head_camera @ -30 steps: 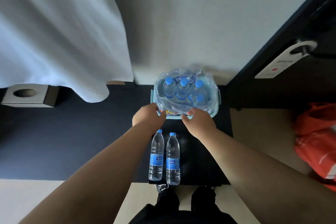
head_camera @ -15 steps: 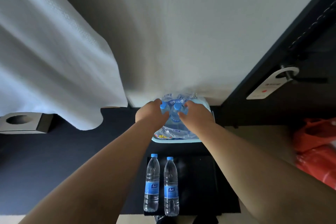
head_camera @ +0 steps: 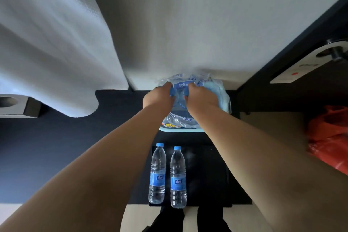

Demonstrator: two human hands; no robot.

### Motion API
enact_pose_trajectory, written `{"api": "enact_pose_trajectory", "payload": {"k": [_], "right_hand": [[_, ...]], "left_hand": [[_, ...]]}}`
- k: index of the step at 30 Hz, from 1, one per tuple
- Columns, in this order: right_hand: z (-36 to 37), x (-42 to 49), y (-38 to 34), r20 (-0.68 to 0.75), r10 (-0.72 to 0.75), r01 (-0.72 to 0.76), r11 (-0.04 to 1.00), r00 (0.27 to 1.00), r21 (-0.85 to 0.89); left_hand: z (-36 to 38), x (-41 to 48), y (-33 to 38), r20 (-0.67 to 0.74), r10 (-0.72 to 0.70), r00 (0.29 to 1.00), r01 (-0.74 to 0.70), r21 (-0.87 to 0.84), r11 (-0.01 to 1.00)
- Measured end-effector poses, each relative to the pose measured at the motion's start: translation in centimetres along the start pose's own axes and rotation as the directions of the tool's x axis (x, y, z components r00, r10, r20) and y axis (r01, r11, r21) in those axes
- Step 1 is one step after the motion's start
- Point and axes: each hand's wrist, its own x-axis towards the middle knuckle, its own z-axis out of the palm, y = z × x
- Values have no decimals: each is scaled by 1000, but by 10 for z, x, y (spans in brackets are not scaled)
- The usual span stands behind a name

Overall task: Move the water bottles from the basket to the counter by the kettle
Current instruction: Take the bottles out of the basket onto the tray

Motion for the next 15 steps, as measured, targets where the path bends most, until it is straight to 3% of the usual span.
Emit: {"api": "enact_pose_trajectory", "payload": {"k": [6, 15], "right_hand": [[-4, -17, 5, -107, -34, 49, 989, 994, 139], [-50, -76, 12, -341, -84, 234, 873, 936, 427]], "left_hand": [[-10, -17, 2, -31, 22, 999, -25, -105, 994], [-63, -64, 21, -166, -40, 985, -23, -357, 934]]}}
